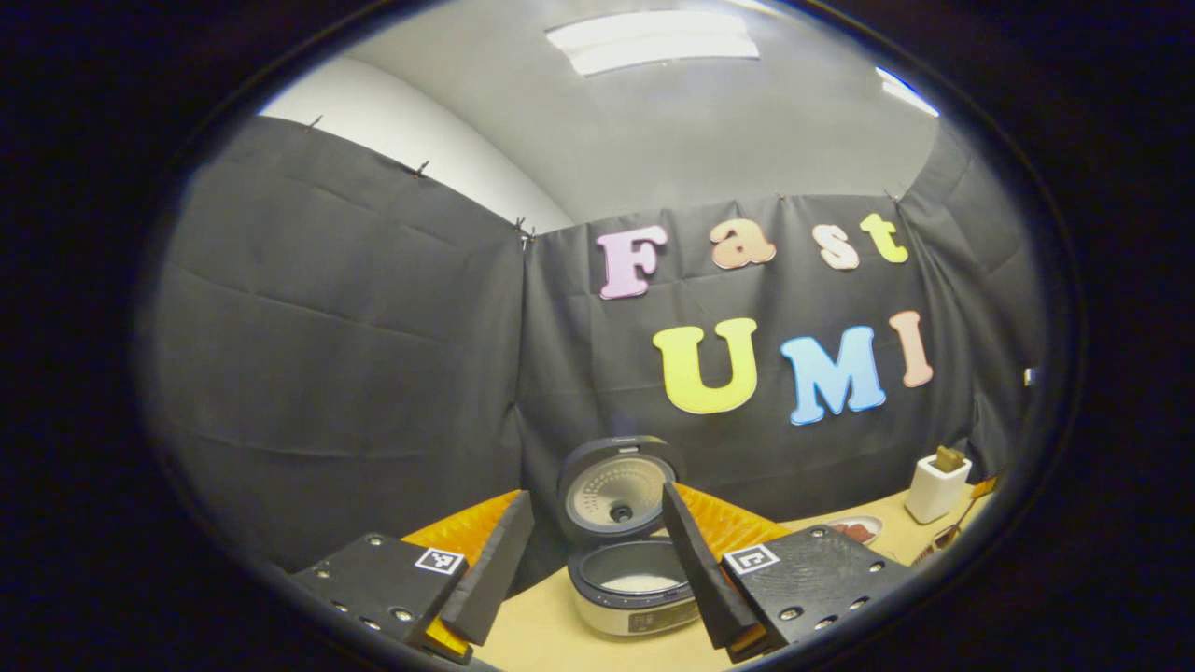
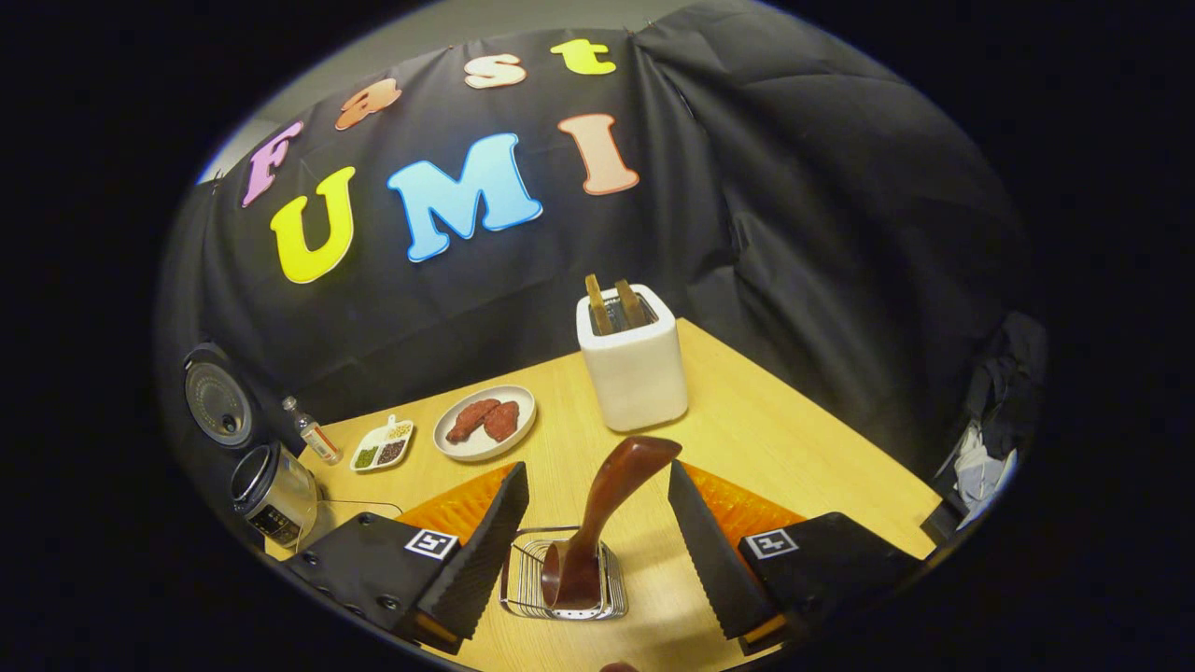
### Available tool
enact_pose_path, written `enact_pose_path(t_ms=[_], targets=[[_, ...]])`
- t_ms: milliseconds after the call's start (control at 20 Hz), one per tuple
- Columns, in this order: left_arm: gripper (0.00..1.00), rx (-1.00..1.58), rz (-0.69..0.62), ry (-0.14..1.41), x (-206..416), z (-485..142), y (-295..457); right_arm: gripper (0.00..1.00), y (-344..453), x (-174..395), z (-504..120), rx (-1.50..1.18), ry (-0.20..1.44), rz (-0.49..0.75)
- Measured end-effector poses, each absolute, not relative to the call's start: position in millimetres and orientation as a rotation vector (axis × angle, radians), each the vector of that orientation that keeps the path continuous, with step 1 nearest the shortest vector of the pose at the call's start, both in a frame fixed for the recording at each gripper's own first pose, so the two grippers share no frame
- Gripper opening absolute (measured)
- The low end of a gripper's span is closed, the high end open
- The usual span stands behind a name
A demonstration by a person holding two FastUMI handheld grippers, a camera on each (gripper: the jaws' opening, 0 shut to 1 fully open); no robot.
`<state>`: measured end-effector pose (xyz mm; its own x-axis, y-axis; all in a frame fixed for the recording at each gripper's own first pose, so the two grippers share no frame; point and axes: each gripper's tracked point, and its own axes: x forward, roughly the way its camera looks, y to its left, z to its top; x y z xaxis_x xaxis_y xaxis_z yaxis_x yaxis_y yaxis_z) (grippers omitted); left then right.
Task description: Close the left gripper, press the button to open the rice cooker; take a wooden spoon from the chopstick holder with the right hand, scoop a spoonful of rice and pour it into the rice cooker, then put the wooden spoon back into the chopstick holder.
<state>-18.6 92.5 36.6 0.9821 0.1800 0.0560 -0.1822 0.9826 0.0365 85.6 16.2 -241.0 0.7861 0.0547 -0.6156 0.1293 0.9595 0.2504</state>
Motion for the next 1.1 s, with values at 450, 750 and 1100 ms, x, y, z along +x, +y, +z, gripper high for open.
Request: enact_pose_path(t_ms=[450,750,1100], targets=[[0.83,0.066,0.193,-0.029,-29,34,102,0.78,46,83,-280,0.457,0.83,0.017],[0.83,0.046,0.187,-0.028,-22,30,106,0.12,41,84,-276,0.457,0.832,-0.014],[0.83,0.027,0.17,-0.033,-6,27,115,0.12,51,95,-222,0.266,0.699,0.017]])
